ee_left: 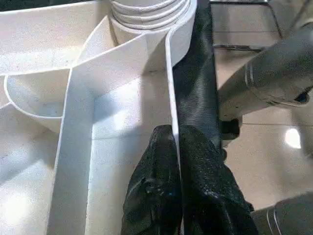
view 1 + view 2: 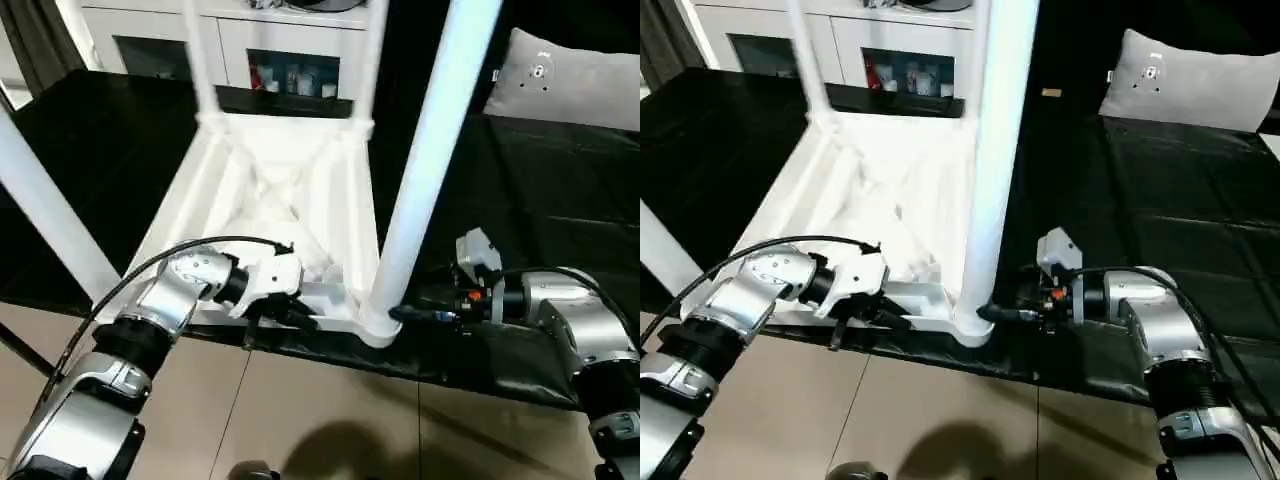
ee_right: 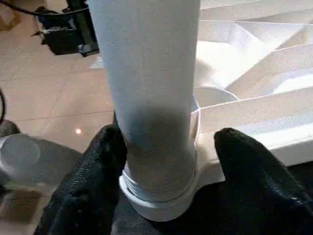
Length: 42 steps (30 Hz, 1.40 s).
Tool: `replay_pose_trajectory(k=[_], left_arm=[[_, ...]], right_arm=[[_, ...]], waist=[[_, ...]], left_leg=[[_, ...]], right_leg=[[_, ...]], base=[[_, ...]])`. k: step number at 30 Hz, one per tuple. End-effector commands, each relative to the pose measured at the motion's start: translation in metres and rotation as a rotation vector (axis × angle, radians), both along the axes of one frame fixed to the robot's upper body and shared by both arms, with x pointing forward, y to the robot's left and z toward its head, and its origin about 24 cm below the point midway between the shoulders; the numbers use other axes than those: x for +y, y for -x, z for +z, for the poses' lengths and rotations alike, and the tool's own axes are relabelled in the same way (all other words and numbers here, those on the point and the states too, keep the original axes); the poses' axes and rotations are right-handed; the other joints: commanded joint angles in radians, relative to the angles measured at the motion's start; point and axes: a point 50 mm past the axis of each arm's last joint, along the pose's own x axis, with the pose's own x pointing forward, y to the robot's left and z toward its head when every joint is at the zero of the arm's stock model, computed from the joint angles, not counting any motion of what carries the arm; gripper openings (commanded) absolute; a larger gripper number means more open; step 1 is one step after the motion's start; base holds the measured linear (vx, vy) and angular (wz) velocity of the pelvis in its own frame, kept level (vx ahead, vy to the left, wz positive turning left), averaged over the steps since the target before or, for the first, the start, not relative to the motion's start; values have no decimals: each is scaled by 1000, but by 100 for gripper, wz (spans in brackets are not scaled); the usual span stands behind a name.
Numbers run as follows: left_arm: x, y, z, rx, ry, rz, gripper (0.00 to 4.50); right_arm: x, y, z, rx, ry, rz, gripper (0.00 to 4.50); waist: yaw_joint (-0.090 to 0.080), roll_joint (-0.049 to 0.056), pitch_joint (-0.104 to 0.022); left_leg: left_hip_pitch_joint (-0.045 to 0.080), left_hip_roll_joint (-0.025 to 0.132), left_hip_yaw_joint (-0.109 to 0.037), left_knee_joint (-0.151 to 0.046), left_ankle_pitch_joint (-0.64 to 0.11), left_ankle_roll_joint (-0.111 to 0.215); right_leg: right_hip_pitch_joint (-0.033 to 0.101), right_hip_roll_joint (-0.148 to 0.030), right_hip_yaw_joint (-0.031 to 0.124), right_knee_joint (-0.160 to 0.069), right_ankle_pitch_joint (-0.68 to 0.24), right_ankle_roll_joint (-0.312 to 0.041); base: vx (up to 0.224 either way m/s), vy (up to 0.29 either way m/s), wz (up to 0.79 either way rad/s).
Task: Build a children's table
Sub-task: Rotate leg to tighten
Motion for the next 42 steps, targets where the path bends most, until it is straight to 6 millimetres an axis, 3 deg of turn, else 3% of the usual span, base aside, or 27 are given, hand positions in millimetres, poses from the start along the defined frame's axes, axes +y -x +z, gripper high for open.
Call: replay_pose_trajectory(k=[1,3,9,14,17,19,20,22,25,27,29,30,31,32,33,37,42], left_arm=[[-15,1,12,-37,11,-133,0],[-16,1,12,-35,14,-143,0],[-16,1,12,-21,19,-153,0],[-17,1,12,12,47,-102,0],[-21,-3,12,44,76,-3,0],[-23,-5,12,65,90,51,0],[-27,-7,13,79,104,100,0],[-30,-9,14,83,114,148,0],[-42,-14,14,60,150,255,0],[-48,-17,14,43,154,310,0],[-54,-21,12,20,144,379,0],[-58,-23,12,8,136,421,0],[-61,-24,12,4,136,451,0],[-62,-25,12,4,139,462,0],[-63,-25,12,6,143,474,0],[-65,-25,12,-14,151,481,0],[-59,-23,12,-38,144,442,0]], right_arm=[[6,-1,5,-14,-25,30,262],[8,0,3,-4,-32,46,262],[11,4,-2,48,-62,79,204],[14,9,-4,80,-114,71,192],[15,6,-5,84,-145,-14,191],[17,3,-7,82,-141,-64,191],[22,-4,-12,107,-115,-179,191],[26,-11,-15,110,-94,-281,191],[37,-25,-22,103,-35,-483,191],[43,-31,-24,132,-35,-591,191],[51,-37,-26,163,-44,-702,191],[57,-39,-24,132,-44,-734,191],[63,-39,-22,84,-52,-733,191],[65,-39,-21,74,-61,-731,191],[67,-38,-20,65,-72,-726,225],[68,-36,-15,53,-148,-728,277],[60,-31,-13,23,-155,-683,322]], waist=[[-3,-1,-80],[-2,-1,-79],[-1,0,-80],[3,3,-81],[5,4,-80],[2,1,-74],[-1,3,-74],[-13,-1,-70],[-53,-8,-66],[-76,-4,-66],[-87,1,-70],[-98,9,-70],[-102,11,-73],[-101,11,-74],[-100,16,-74],[-95,12,-76],[-74,9,-80]], left_leg=[[2,62,-16,-61,-95,96],[3,62,-15,-61,-95,93],[2,63,-17,-62,-98,87],[4,66,-18,-62,-87,89],[5,67,-17,-62,-93,81],[7,59,-16,-63,-119,64],[7,58,-15,-63,-125,60],[6,52,-16,-64,-138,49],[-1,34,-16,-59,-151,33],[-1,31,-16,-57,-154,33],[-2,35,-19,-58,-158,38],[-2,47,-24,-60,-173,34],[11,49,-20,-59,-192,37],[13,49,-19,-60,-191,39],[11,49,-19,-62,-186,44],[11,57,-19,-66,-172,58],[5,54,-15,-65,-129,69]], right_leg=[[68,-108,70,-64,-327,-83],[67,-106,69,-65,-339,-77],[67,-107,69,-65,-337,-74],[66,-106,70,-62,-319,-78],[66,-108,70,-64,-332,-81],[65,-108,65,-77,-405,-62],[65,-108,64,-78,-421,-58],[67,-105,57,-89,-472,-31],[72,-102,38,-109,-560,32],[73,-96,28,-119,-570,50],[79,-98,19,-123,-555,56],[81,-99,7,-127,-522,60],[75,-102,7,-133,-504,54],[76,-105,10,-130,-485,44],[76,-104,14,-122,-451,26],[76,-107,25,-109,-387,-16],[78,-108,31,-101,-374,-11]], base=[[0,0,0],[0,0,0],[0,0,0],[0,0,0],[0,0,0],[0,0,0],[0,0,0],[0,0,0],[0,0,0],[0,0,0],[0,0,0],[0,0,0],[0,0,0],[0,0,0],[0,0,0],[0,0,0],[0,0,0]])
